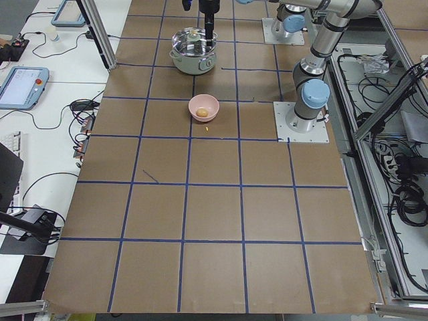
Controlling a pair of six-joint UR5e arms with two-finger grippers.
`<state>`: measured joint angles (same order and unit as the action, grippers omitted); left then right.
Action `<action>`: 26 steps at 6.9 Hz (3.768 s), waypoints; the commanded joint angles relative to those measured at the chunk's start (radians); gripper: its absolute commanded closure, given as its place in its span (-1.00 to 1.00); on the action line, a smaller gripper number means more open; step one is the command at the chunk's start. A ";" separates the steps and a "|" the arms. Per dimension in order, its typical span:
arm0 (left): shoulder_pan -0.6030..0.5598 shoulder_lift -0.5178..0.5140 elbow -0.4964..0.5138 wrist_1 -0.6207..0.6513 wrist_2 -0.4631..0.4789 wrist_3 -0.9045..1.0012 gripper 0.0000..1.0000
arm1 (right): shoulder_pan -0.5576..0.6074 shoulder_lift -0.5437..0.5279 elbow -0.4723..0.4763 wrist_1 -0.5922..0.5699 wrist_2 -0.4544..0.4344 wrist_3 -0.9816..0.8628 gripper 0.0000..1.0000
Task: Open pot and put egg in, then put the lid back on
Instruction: 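Lower the left gripper toward the egg while the right gripper reaches the lid knob, then grasp the glass lid knob with the right gripper and lift it off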
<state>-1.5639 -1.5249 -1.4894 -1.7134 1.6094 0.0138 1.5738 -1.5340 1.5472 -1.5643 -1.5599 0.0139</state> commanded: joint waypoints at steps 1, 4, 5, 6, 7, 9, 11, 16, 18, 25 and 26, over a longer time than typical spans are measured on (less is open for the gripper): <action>-0.001 0.005 -0.011 0.003 -0.005 -0.005 -1.00 | 0.000 0.000 0.001 0.003 0.001 0.004 -1.00; 0.034 0.017 -0.063 -0.009 -0.002 0.023 -1.00 | 0.002 0.009 -0.002 0.000 0.000 0.001 -1.00; 0.068 0.015 -0.105 0.006 0.007 0.091 -1.00 | 0.006 0.024 -0.019 -0.031 -0.005 0.009 -1.00; 0.127 -0.009 -0.173 0.090 -0.003 0.207 -1.00 | 0.037 0.050 -0.057 -0.055 0.007 0.079 -1.00; 0.178 -0.038 -0.233 0.250 -0.005 0.310 -1.00 | 0.133 0.099 -0.097 -0.092 0.009 0.113 -1.00; 0.191 -0.118 -0.323 0.430 -0.003 0.389 -1.00 | 0.270 0.196 -0.121 -0.205 0.004 0.297 -1.00; 0.196 -0.136 -0.460 0.586 -0.005 0.391 -1.00 | 0.279 0.265 -0.051 -0.275 0.001 0.299 -1.00; 0.196 -0.204 -0.583 0.774 -0.005 0.405 -0.99 | 0.298 0.285 0.022 -0.405 0.009 0.320 -0.90; 0.196 -0.208 -0.588 0.781 -0.005 0.405 -0.99 | 0.322 0.294 0.022 -0.414 0.009 0.331 -0.67; 0.193 -0.287 -0.591 0.902 -0.046 0.408 -0.97 | 0.278 0.224 -0.135 -0.139 -0.009 0.232 0.67; 0.191 -0.293 -0.589 0.911 -0.048 0.408 -0.95 | 0.203 0.177 -0.140 -0.090 -0.009 0.189 0.66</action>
<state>-1.3708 -1.8100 -2.0804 -0.8123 1.5640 0.4218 1.8444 -1.3049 1.4320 -1.7327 -1.5690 0.2482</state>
